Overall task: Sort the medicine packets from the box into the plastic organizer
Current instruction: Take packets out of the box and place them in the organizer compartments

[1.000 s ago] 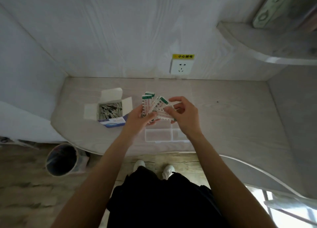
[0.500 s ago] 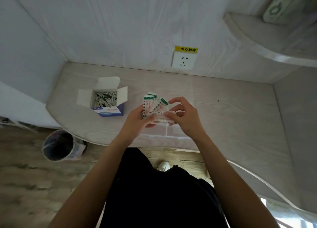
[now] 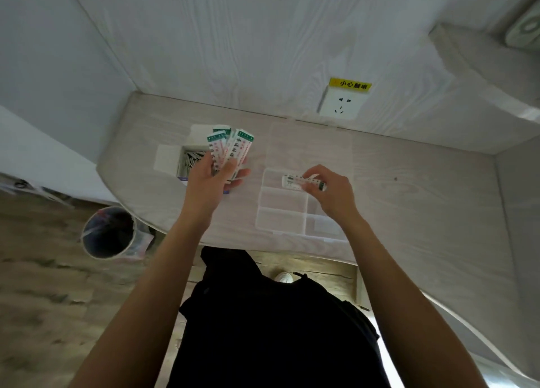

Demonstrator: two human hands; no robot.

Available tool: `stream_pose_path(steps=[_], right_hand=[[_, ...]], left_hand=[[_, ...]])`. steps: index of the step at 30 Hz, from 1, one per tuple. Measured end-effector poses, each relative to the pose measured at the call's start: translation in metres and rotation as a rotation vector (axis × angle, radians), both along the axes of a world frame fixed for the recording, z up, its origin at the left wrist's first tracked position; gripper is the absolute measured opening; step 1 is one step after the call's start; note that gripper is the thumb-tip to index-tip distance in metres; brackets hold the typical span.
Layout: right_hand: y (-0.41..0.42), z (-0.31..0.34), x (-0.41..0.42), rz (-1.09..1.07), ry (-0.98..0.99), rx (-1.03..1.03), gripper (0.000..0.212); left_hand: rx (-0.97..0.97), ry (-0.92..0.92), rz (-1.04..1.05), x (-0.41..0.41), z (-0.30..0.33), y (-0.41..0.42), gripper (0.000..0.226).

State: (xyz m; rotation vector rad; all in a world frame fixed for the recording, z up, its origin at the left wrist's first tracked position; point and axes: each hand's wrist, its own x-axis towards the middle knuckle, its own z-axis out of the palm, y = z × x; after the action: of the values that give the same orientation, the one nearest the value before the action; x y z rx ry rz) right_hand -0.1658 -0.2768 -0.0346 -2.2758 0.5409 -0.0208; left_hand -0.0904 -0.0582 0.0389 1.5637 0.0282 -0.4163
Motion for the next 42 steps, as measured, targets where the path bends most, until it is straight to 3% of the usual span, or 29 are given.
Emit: stream_pose_path(steps=[4, 11, 20, 22, 23, 26, 28, 30, 35, 42], right_hand=[[0.019, -0.004, 0.022, 0.135, 0.066, -0.178, 0.014], [0.02, -0.008, 0.047, 0.463, 0.174, -0.7, 0.026], [0.024, -0.008, 0.058, 0.641, 0.281, -0.921, 0.021], [0.027, -0.003, 0.055, 0.592, 0.227, -0.837, 0.02], [0.03, 0.003, 0.051, 0.495, 0.139, -0.68, 0.018], [0.047, 0.035, 0.043, 0.096, -0.108, 0.207, 0.019], [0.056, 0.051, 0.042, 0.02, -0.089, 0.534, 0.02], [0.06, 0.054, 0.042, 0.029, -0.063, 0.608, 0.022], [0.052, 0.045, 0.033, 0.016, -0.137, 0.516, 0.017], [0.044, 0.043, 0.023, 0.053, -0.11, 0.506, 0.024]], left_hand=[[-0.011, 0.06, -0.027, -0.002, -0.009, 0.001, 0.022], [-0.054, 0.144, -0.043, 0.001, -0.015, 0.011, 0.025], [-0.043, 0.11, -0.059, 0.004, -0.02, 0.018, 0.027], [-0.039, 0.082, -0.075, 0.003, -0.018, 0.017, 0.028], [-0.034, 0.07, -0.088, 0.004, -0.018, 0.016, 0.029], [-0.019, 0.057, -0.151, 0.004, -0.017, 0.012, 0.031], [-0.002, 0.065, -0.209, 0.003, -0.019, 0.008, 0.03], [0.005, 0.103, -0.27, 0.002, -0.023, 0.004, 0.029], [0.048, 0.137, -0.321, 0.003, -0.028, -0.006, 0.019], [0.202, -0.033, -0.294, 0.006, -0.03, -0.016, 0.023]])
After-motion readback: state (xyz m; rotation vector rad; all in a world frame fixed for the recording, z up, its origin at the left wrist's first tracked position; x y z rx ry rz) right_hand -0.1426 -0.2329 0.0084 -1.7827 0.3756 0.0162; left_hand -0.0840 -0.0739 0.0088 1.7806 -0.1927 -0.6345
